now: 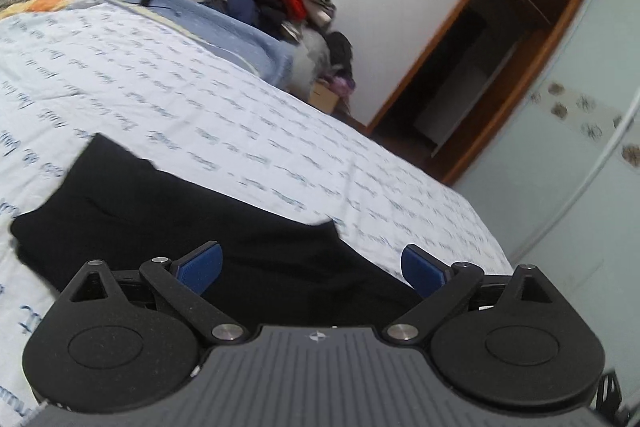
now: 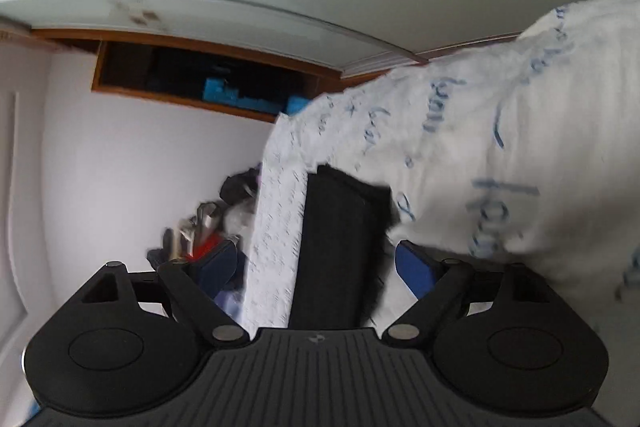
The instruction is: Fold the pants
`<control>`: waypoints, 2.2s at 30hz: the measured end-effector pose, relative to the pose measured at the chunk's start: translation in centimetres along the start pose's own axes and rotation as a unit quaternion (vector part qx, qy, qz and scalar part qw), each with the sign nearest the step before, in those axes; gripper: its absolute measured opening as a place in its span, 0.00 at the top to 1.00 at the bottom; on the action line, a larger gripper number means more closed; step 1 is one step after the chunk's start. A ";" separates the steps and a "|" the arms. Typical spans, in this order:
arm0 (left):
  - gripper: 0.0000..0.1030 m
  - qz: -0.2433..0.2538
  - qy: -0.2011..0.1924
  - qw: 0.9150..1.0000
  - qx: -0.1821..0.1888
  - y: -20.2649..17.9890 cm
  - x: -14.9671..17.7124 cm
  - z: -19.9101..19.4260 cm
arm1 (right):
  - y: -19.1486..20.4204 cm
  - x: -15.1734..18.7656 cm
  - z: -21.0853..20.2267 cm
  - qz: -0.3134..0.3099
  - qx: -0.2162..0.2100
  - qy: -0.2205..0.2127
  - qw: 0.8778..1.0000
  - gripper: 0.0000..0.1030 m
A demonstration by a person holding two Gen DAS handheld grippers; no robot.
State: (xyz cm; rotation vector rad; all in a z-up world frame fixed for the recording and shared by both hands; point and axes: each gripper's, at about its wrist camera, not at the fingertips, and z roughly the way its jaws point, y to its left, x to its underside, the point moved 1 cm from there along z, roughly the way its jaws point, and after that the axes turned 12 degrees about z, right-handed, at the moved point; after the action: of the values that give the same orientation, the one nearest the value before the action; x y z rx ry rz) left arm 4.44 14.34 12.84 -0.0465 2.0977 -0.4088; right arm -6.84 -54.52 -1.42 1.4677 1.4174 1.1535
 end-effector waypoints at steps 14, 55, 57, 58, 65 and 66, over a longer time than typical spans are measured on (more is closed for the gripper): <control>0.04 0.067 0.024 0.996 0.048 -8.5 0.1 1.5 | 3.5 3.2 5.6 -0.133 0.048 0.004 0.990 0.00; 0.37 0.450 0.320 0.805 0.218 -51.4 11.6 27.9 | 4.1 9.9 6.6 -0.415 0.048 -0.076 0.905 0.94; 0.65 0.442 0.322 0.810 0.213 -51.0 11.4 28.3 | 4.1 10.1 6.8 -0.425 0.048 -0.073 0.901 0.94; 0.86 0.434 0.317 0.817 0.210 -50.6 11.0 28.3 | 4.2 10.3 6.9 -0.431 0.048 -0.071 0.898 0.94; 0.93 0.325 0.265 0.882 0.213 -42.5 6.2 25.4 | 5.4 12.8 6.9 -0.472 0.029 -0.027 0.880 0.94; 0.93 0.306 0.260 0.891 0.214 -40.5 5.6 24.4 | 5.8 13.7 6.8 -0.478 0.022 -0.011 0.878 0.94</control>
State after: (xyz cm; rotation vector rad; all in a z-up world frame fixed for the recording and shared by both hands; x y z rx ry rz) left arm 16.62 -31.57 8.90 1.0633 2.3322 -0.5181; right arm 0.92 -40.95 3.41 0.5996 1.8240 0.4585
